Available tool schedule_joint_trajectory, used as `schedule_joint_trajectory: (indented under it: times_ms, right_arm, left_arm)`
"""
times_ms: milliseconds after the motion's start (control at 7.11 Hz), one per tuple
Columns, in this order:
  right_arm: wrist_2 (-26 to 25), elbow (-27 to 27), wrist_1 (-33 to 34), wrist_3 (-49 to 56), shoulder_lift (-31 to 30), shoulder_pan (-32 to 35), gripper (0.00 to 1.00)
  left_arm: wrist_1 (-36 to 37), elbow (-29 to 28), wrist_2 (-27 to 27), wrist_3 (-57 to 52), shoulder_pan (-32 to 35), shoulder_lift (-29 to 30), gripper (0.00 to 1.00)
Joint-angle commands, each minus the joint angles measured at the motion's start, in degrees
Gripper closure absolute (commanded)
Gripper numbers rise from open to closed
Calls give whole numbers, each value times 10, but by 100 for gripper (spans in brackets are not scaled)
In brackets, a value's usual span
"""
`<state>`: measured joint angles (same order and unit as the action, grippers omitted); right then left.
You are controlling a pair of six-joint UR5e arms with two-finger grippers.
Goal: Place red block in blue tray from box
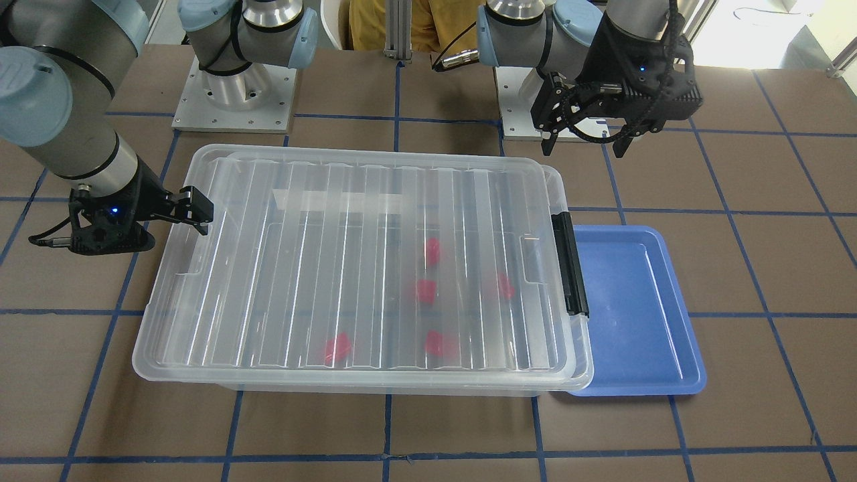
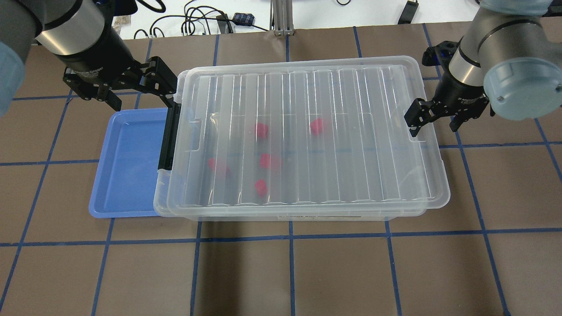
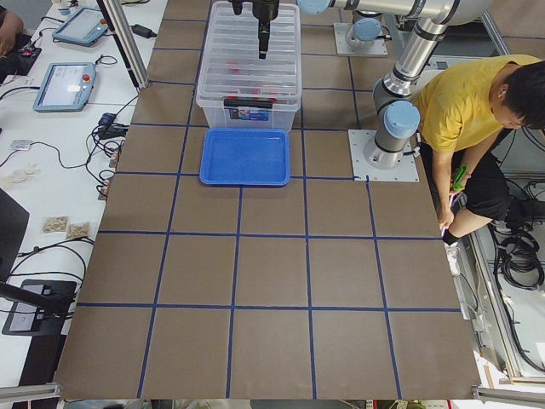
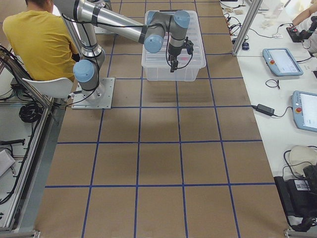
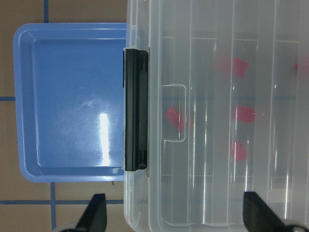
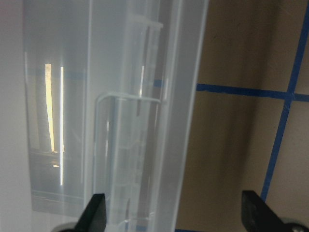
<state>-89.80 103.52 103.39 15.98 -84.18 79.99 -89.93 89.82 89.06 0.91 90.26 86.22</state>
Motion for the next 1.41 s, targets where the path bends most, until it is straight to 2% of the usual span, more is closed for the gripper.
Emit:
schedule_joint_trajectory:
  times_ms: [0,844,984,1266]
  right_arm:
    - [-1,7,16,5,8,-8,0]
    - [-18,7,29,60,8,-58,0]
    - [-20,7,29,82,8,-65,0]
    - [-18,8,28,119,8,-98,0]
  left_arm:
    - [-2,-2,1,3,-1,2,0]
    - [5,-2,-6,-3,-6,-3,4]
    - [7,0,-7,-20,-7,-4,2]
    - [6,2,-6,-152,-6,3,0]
